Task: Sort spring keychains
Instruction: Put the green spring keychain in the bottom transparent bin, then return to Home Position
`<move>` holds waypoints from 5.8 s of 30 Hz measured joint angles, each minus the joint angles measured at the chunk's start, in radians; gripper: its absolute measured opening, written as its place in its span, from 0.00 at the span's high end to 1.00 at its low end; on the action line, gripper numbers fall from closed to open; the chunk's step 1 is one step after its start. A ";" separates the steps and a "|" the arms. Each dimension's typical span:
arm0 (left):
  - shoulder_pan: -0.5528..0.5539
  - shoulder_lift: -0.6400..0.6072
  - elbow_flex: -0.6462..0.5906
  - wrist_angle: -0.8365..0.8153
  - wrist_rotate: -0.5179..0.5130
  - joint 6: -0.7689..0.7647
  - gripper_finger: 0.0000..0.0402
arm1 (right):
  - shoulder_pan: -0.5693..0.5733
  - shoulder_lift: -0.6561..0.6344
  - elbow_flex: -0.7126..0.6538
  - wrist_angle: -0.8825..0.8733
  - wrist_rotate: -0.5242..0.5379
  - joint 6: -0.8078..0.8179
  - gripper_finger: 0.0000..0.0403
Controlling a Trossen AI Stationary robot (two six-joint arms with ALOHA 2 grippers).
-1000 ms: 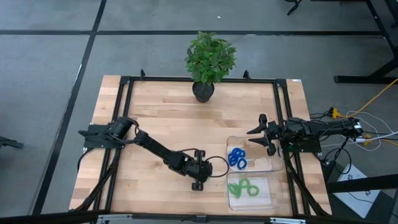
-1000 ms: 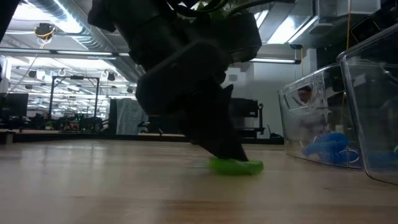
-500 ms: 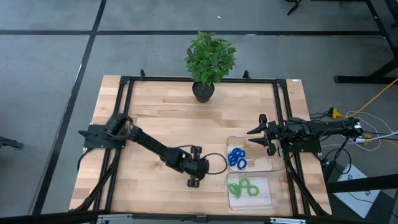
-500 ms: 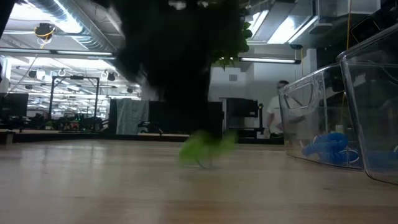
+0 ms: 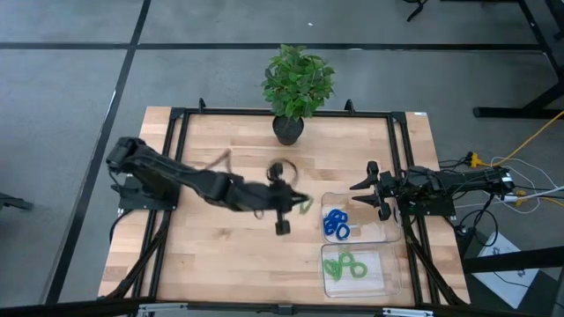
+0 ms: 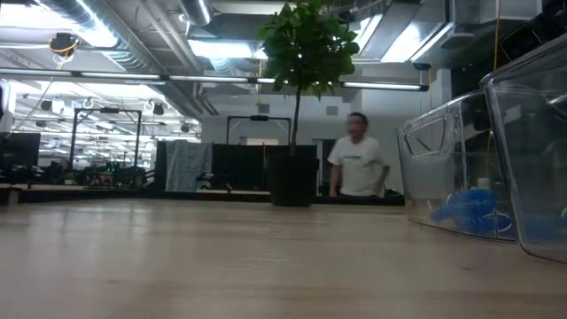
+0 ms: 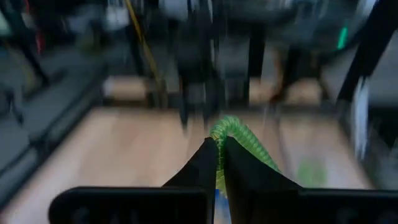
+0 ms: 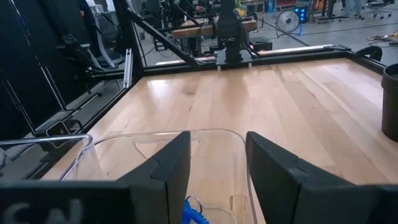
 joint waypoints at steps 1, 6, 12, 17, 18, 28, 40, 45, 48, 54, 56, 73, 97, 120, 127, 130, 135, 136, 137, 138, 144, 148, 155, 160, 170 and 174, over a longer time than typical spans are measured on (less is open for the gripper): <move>0.005 -0.018 0.000 0.053 0.003 0.020 0.98 | 0.000 0.000 0.000 0.000 0.000 0.000 0.62; 0.022 -0.043 0.003 0.289 0.064 0.079 0.98 | 0.000 0.000 0.000 0.000 0.000 0.000 0.62; 0.021 -0.037 0.002 0.357 0.099 0.065 0.98 | 0.000 0.000 0.000 0.000 0.000 0.000 0.62; 0.022 -0.029 0.002 0.407 0.101 0.032 0.98 | 0.000 0.000 0.000 0.000 0.000 0.000 0.62; 0.022 -0.022 0.002 0.430 0.114 0.032 0.98 | 0.000 0.000 0.000 0.000 0.000 0.000 0.62; 0.015 0.166 0.249 0.369 0.296 0.085 0.98 | 0.000 0.000 0.000 0.000 0.000 0.000 0.62; 0.021 0.413 0.524 0.228 0.490 0.066 0.98 | 0.000 0.000 0.000 0.000 0.000 0.000 0.62; 0.025 0.504 0.539 0.229 0.553 -0.021 0.98 | 0.000 0.000 0.000 0.000 0.000 0.000 0.62; 0.016 0.555 0.539 0.216 0.559 -0.048 0.98 | 0.000 0.000 0.000 0.000 0.000 0.000 0.62; -0.005 0.636 0.539 0.190 0.545 -0.023 0.98 | 0.000 0.000 0.000 0.000 0.000 0.000 0.62; -0.011 0.646 0.539 0.184 0.544 -0.022 0.98 | 0.000 0.000 0.000 0.000 0.000 0.000 0.62; -0.050 0.630 0.540 0.075 0.302 0.093 0.72 | 0.000 0.000 0.000 0.000 0.000 0.000 0.62; 0.042 0.623 0.540 0.527 0.350 -0.398 0.60 | 0.000 0.000 0.000 0.000 0.000 0.000 0.62; 0.059 0.037 0.380 -0.303 0.539 -0.142 0.61 | 0.000 0.000 0.000 0.000 0.000 0.000 0.62; 0.014 -0.313 0.033 -0.270 0.408 -0.133 0.61 | 0.000 0.000 0.000 0.000 0.000 0.000 0.62; 0.012 -0.473 -0.144 -0.177 0.384 -0.121 0.61 | 0.000 0.000 0.000 0.000 0.000 0.000 0.62; 0.024 -0.721 -0.451 0.009 0.383 -0.087 0.61 | 0.000 0.000 0.000 0.000 0.000 0.000 0.62; 0.028 -0.769 -0.515 0.049 0.383 -0.086 0.61 | 0.000 0.000 0.000 0.000 0.000 0.000 0.62; 0.033 -0.817 -0.577 0.088 0.383 -0.087 0.61 | 0.000 0.000 0.000 0.000 0.000 0.000 0.62; 0.040 -0.865 -0.638 0.130 0.383 -0.088 0.61 | 0.000 0.000 0.000 0.000 0.000 0.000 0.62; 0.075 -1.111 -0.971 0.401 0.404 -0.099 0.61 | 0.000 0.000 0.000 0.000 0.000 0.000 0.62; 0.106 -1.252 -1.139 0.514 0.432 -0.116 0.61 | 0.000 0.000 0.000 0.000 0.000 0.000 0.62; 0.165 -1.490 -1.310 0.522 0.436 -0.186 0.61 | 0.000 0.000 0.000 0.000 0.000 0.000 0.62; 0.215 -1.622 -1.350 0.477 0.503 -0.140 0.61 | 0.000 0.000 0.000 0.000 0.000 0.000 0.62; 0.354 -1.621 -1.350 0.389 0.602 -0.101 0.61 | 0.000 0.000 0.000 0.000 0.000 0.000 0.62; 0.416 -1.621 -1.350 0.315 0.675 -0.095 0.61 | 0.000 0.000 0.000 0.000 0.000 0.000 0.62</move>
